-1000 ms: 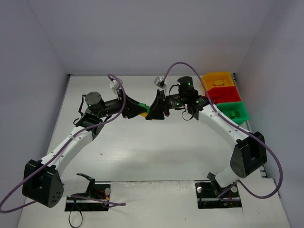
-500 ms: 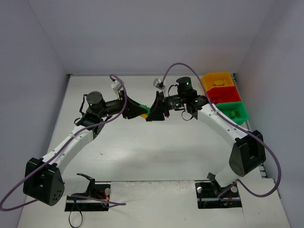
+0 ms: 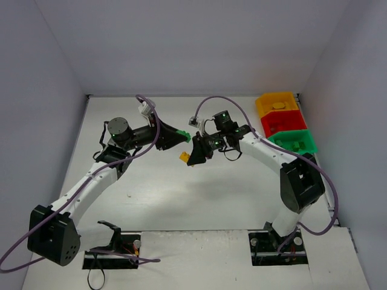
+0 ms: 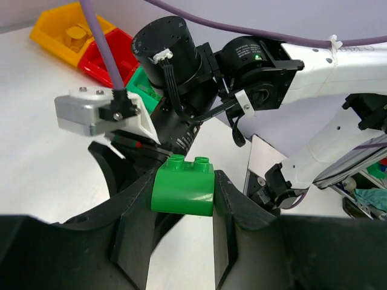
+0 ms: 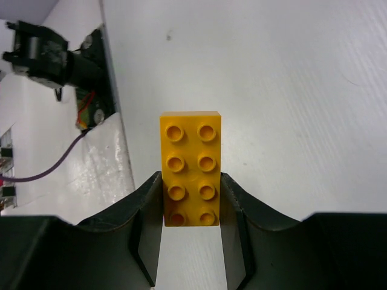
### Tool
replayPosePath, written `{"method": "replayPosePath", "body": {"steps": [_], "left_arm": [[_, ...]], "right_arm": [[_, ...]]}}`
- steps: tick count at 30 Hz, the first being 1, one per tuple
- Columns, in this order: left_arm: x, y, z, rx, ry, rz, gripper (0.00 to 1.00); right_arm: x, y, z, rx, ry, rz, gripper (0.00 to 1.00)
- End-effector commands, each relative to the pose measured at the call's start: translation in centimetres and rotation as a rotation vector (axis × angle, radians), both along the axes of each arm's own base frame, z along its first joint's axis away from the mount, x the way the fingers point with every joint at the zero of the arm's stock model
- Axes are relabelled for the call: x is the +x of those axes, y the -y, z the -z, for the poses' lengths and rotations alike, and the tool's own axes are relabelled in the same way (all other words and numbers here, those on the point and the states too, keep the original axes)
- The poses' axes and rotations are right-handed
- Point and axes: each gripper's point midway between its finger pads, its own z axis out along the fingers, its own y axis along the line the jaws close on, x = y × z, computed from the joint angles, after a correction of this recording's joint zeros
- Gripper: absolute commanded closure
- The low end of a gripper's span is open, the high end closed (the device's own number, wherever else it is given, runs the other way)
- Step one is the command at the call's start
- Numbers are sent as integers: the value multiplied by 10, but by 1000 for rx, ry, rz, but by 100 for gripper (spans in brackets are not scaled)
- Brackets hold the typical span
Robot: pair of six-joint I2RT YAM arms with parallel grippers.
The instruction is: Sort the legos into containers by color
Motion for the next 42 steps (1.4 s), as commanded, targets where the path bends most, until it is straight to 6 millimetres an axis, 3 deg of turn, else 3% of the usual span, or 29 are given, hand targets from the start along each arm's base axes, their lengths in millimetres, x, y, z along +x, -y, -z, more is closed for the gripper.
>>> {"method": "replayPosePath", "body": {"steps": [1,5,6,7,8,10,12,13,14,15,16,18,19,20,21,22,23,24,25,27,28,30,31,34,38,39,40,41,42], "left_arm": [[-2,-6,-44,-42,177,-27,86],[-3,-11,-27,-2,158,-48,86],[-6,-13,-25,3,156,-52,86],[-7,-14,-19,16,141,-56,86],[-8,-15,-16,22,134,-59,86],[-13,-18,-6,33,107,-72,86],[-18,-20,2,41,86,-76,86],[-18,-21,4,44,74,-84,86],[-22,-23,7,47,62,-85,86],[-23,-24,9,51,53,-87,86],[-25,-24,11,54,47,-89,86],[-28,-26,12,56,36,-95,86],[-30,-26,13,56,30,-95,86],[-30,-27,13,57,23,-101,86],[-32,-28,14,60,13,-102,86],[-32,-29,12,60,14,-104,86],[-34,-30,13,68,7,-109,86],[-34,-31,12,71,6,-116,86],[-34,-32,8,72,13,-119,86],[-35,-33,9,81,6,-128,86],[-35,-33,7,85,10,-128,86],[-35,-35,7,89,4,-138,86],[-35,-35,6,89,5,-140,86],[-33,-36,7,94,-3,-156,86],[-27,-36,4,92,-8,-173,86],[-26,-36,2,89,-8,-175,86],[-22,-35,1,88,-18,-184,86],[-19,-36,0,84,-24,-196,86],[-16,-36,-6,76,-22,-207,86]], "right_arm": [[40,22,-8,-61,78,170,100],[116,89,-19,-143,139,498,100],[143,123,-21,-195,179,631,100],[160,140,-32,-209,219,702,100],[174,158,-38,-229,244,766,100],[206,211,-45,-301,299,950,100],[234,246,-58,-326,349,1063,100],[249,278,-73,-338,382,1154,100],[261,287,-67,-345,373,1181,100],[269,306,-72,-336,372,1234,100],[280,328,-62,-357,356,1279,100],[300,348,-78,-350,399,1342,100],[309,362,-63,-371,378,1363,100],[320,372,-76,-365,410,1397,100],[327,379,-75,-363,407,1418,99],[336,385,-56,-382,381,1423,99],[344,394,-64,-371,399,1444,97],[348,398,-61,-373,398,1454,96],[355,401,-44,-389,377,1454,94],[365,406,-46,-382,397,1457,81],[370,407,-33,-396,384,1450,67],[379,406,-35,-385,404,1433,54],[381,405,-30,-386,403,1421,42],[385,394,-45,-331,427,1371,31],[371,370,-81,-259,474,1292,27],[360,351,-109,-200,508,1237,27],[350,339,-104,-185,484,1195,27],[339,326,-112,-169,517,1129,27],[319,298,-144,-115,565,1060,27]]}}
